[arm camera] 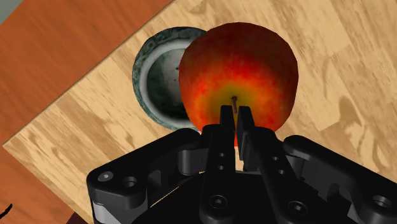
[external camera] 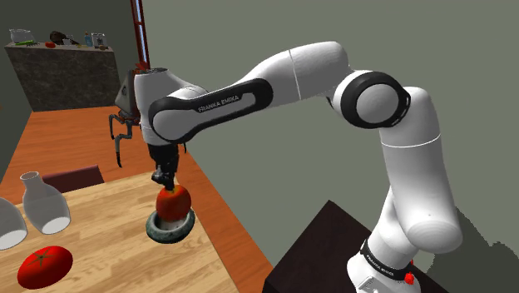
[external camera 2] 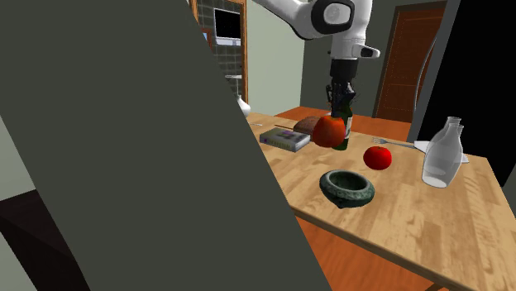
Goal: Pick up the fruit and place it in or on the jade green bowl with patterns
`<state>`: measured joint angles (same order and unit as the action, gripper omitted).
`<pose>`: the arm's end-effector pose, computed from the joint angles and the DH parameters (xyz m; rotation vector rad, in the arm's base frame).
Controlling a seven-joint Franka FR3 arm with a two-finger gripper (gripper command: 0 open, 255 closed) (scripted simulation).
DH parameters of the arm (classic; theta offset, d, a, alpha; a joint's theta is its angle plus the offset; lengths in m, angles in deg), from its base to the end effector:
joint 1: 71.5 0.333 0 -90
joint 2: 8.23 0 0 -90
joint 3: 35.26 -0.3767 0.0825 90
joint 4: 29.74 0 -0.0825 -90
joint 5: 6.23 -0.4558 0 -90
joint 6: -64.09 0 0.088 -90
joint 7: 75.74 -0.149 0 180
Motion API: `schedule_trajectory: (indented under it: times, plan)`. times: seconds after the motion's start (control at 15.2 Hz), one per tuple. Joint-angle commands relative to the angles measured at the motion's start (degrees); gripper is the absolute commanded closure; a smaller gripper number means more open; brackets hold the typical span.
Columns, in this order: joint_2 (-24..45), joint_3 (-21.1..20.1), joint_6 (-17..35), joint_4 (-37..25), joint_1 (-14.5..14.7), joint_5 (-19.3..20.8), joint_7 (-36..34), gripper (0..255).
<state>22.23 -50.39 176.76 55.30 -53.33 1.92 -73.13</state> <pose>0.6839 0.3954 0.3518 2.9715 1.0026 -0.0467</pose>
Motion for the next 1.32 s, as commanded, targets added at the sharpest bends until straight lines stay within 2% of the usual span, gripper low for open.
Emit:
schedule_trajectory:
  times: [0.0,0.33,1.25]
  plan:
    - [2.92,0.55,-3.63,-6.52,-0.45,0.23,1.71,255]
    - [13.71,1.91,-14.21,-28.05,-0.04,1.15,5.33,255]
    - [15.14,2.2,-4.44,-19.6,-0.7,1.6,4.72,255]
